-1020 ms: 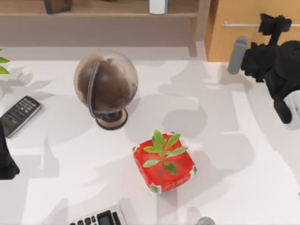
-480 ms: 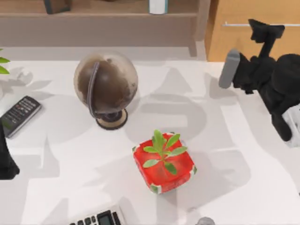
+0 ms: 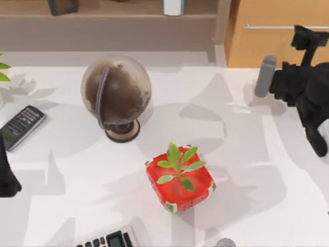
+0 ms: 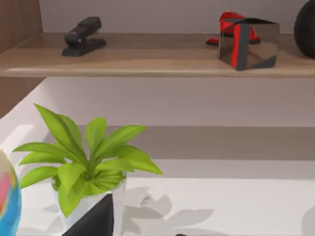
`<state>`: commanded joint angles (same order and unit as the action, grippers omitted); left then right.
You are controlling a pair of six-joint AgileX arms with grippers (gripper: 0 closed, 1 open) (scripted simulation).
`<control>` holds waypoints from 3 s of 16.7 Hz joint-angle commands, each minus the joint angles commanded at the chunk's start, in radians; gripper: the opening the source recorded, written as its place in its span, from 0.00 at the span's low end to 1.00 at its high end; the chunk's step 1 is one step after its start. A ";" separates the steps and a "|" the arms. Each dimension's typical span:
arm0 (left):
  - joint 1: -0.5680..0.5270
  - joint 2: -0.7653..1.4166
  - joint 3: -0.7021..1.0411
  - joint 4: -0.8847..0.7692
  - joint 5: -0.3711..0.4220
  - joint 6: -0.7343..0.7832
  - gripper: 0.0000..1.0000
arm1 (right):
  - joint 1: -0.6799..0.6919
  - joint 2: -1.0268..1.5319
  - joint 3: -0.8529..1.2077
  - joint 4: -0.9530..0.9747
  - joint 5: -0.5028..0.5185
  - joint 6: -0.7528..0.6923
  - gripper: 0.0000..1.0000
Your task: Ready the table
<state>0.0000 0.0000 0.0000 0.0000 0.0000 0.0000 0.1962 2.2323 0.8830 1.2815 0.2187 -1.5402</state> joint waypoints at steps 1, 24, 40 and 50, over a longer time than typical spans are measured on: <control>0.000 0.000 0.000 0.000 0.000 0.000 1.00 | 0.004 -0.002 0.003 0.000 -0.002 0.001 1.00; 0.000 0.000 0.000 0.000 0.000 0.000 1.00 | 0.487 0.019 0.681 -0.553 0.452 1.419 1.00; 0.000 0.000 0.000 0.000 0.000 0.000 1.00 | 0.512 0.084 0.759 -0.603 0.523 1.534 1.00; 0.000 0.000 0.000 0.000 0.000 0.000 1.00 | 0.458 0.105 0.869 -0.691 0.470 1.534 0.92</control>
<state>0.0000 0.0000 0.0000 0.0000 0.0000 0.0000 0.6540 2.3370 1.7518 0.5903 0.6883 -0.0064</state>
